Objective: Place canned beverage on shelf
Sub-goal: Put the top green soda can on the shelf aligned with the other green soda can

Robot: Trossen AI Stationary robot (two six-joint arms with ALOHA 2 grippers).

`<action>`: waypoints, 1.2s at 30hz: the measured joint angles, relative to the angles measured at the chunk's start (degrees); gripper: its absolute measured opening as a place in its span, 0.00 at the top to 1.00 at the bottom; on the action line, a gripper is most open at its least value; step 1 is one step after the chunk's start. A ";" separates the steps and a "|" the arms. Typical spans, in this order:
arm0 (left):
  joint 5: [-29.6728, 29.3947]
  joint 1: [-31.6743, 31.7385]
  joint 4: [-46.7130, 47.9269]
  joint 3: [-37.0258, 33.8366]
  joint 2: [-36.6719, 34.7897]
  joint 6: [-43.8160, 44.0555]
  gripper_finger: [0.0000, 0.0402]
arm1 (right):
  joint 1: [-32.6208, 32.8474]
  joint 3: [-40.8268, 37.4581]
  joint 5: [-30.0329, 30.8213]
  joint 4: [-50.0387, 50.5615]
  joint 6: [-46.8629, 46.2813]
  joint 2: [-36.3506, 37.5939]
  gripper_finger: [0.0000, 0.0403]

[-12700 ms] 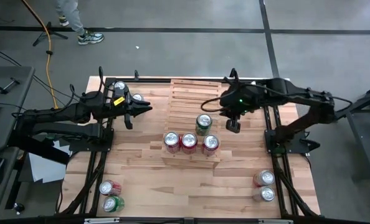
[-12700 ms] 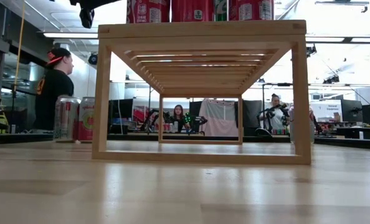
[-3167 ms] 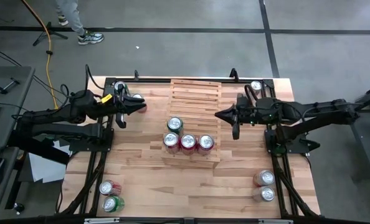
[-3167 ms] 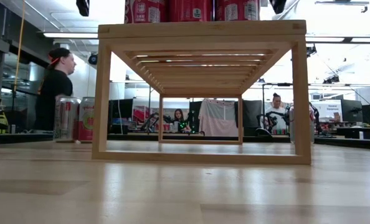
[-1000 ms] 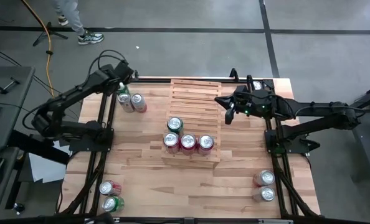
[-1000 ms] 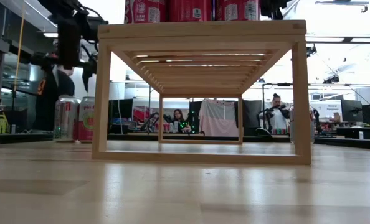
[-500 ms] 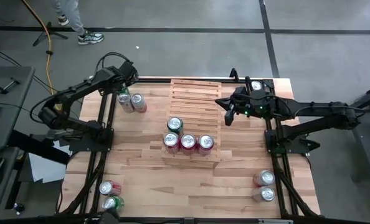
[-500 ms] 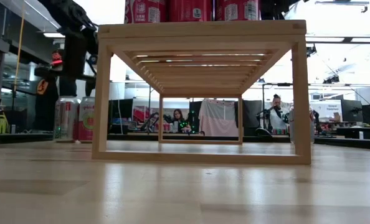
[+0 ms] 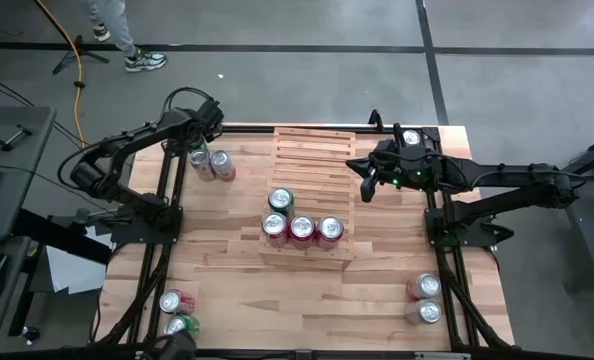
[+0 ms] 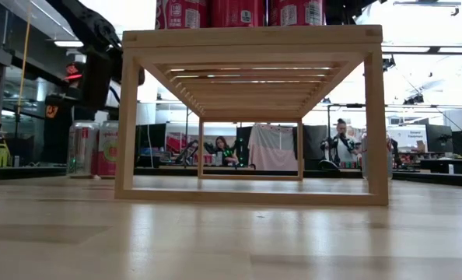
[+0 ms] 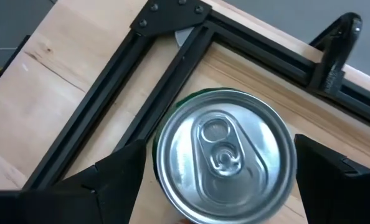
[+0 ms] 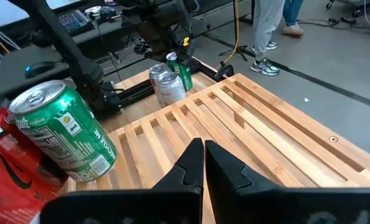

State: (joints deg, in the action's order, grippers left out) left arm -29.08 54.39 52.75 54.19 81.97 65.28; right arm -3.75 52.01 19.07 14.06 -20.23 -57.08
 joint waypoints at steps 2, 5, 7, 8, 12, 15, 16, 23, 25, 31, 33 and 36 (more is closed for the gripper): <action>-0.07 0.46 -0.02 0.00 0.31 0.92 0.25 | 0.02 0.00 -0.11 0.00 -0.69 0.02 1.00; -0.02 0.91 0.00 0.00 1.02 1.59 0.25 | 0.02 0.00 -0.74 0.00 -0.74 0.02 1.00; 0.02 1.16 -0.07 0.00 1.56 1.61 0.27 | 0.02 0.00 -0.76 0.00 -0.74 0.02 1.00; 0.11 1.16 -0.16 0.00 1.87 1.61 0.28 | 0.02 0.00 -0.76 -0.02 -0.74 0.02 1.00; 1.12 1.12 -0.22 0.00 3.24 1.61 0.34 | 0.02 0.00 -0.85 0.00 -0.74 0.02 1.00; 1.25 1.09 -0.26 0.02 3.81 1.73 0.40 | 0.02 0.00 -0.85 -0.02 -0.75 0.02 1.00; 1.16 1.09 -0.26 0.06 3.81 1.72 0.43 | 0.02 0.00 -0.85 0.00 -0.76 0.02 1.00; 0.17 1.09 0.08 -0.11 2.46 -0.50 0.49 | 0.02 0.00 -0.85 -0.02 -0.76 0.02 1.00; -0.56 1.09 -0.02 -0.11 1.56 -0.99 0.49 | 0.02 0.00 -0.85 -0.02 -0.76 0.02 1.00; -3.57 1.09 0.06 -0.11 -3.20 -1.30 0.49 | 0.02 0.00 -0.85 -0.02 -2.30 0.02 1.00; -4.38 1.09 -0.31 -0.11 -5.71 -2.14 0.49 | 0.02 0.00 -0.85 -0.02 -2.43 0.02 1.00; -5.29 1.09 -1.85 -0.11 -9.99 -4.35 0.49 | 0.02 0.00 -0.85 -0.04 -2.42 0.02 1.00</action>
State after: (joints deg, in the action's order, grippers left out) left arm -34.37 55.48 50.90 54.08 71.98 60.93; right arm -3.73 52.01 18.22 14.02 -22.65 -57.06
